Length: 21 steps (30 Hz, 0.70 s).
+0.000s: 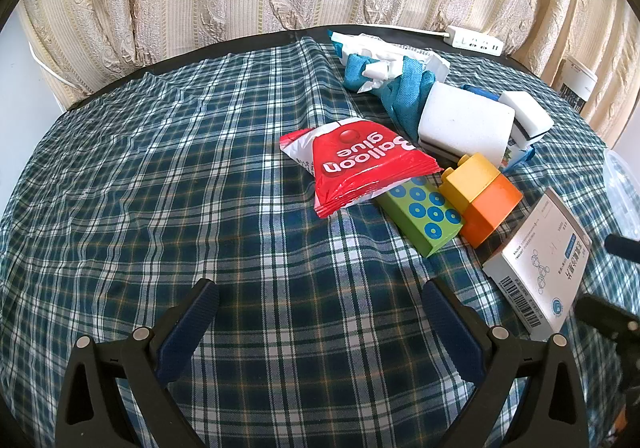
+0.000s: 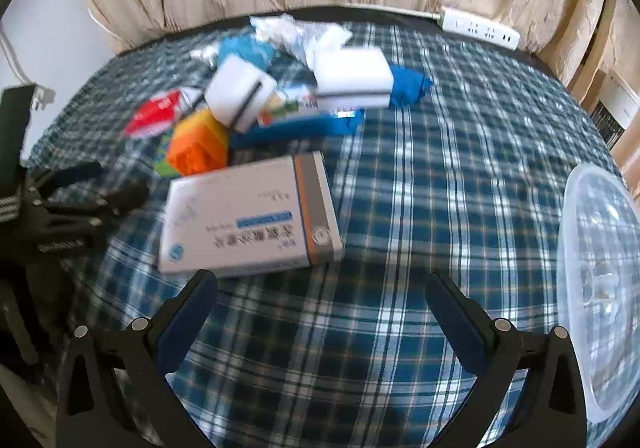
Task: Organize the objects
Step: 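Move both grippers toward the pile, left toward the red packet, right toward the white box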
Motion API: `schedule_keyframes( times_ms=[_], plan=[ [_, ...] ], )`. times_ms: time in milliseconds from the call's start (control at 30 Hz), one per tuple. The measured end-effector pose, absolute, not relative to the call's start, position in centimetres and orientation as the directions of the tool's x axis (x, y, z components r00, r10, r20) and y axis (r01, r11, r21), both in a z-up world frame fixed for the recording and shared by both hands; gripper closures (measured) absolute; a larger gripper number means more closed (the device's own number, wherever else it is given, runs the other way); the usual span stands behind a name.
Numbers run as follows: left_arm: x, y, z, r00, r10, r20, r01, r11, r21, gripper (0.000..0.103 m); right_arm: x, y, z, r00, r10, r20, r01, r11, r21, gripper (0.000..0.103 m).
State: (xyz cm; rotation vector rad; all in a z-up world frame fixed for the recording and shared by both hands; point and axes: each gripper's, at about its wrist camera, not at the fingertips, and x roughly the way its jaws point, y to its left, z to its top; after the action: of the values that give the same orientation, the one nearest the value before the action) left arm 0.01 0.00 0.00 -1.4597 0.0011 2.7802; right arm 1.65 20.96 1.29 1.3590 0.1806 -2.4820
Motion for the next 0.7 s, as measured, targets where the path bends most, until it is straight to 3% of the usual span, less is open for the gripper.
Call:
schedule_keyframes(
  times_ms=[467,700],
  plan=[
    [0.2,-0.6,0.1,-0.566,0.004,-0.824,0.019,-1.000,-0.018,0.000,1.9,17.4,3.2,-0.598,-0.208,-0.774,0.351,-0.936,-0.020,0.000],
    [0.4,-1.0,0.3,-0.566,-0.002,-0.824,0.044,-0.999,-0.027,0.000,2.8,15.1,2.1,-0.613,-0.143,-0.777,0.388,-0.911,-0.138,0.000]
  ],
)
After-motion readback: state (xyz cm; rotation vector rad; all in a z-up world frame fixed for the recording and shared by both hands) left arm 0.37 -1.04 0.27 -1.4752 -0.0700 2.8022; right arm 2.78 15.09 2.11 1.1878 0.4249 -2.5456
